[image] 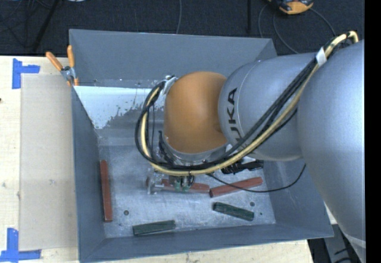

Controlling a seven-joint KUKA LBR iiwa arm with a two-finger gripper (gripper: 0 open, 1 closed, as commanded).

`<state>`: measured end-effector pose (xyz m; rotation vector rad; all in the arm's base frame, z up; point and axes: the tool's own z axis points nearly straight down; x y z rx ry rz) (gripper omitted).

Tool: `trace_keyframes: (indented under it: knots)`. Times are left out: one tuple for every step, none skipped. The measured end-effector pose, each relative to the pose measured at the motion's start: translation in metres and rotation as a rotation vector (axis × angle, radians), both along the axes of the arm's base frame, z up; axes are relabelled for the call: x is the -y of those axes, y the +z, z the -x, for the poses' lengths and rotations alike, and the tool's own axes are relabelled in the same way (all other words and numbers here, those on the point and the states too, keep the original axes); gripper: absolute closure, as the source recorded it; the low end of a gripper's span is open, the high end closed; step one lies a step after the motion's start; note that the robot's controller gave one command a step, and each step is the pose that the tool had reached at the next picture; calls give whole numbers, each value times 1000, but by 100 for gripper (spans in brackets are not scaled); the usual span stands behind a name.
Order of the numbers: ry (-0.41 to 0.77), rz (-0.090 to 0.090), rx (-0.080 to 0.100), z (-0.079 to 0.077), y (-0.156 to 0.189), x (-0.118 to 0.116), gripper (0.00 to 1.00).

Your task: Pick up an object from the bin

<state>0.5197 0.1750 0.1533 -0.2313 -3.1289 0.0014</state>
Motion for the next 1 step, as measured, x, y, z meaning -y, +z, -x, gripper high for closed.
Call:
trace_keyframes:
  knots:
    - [9,0,0,9,48,2,100]
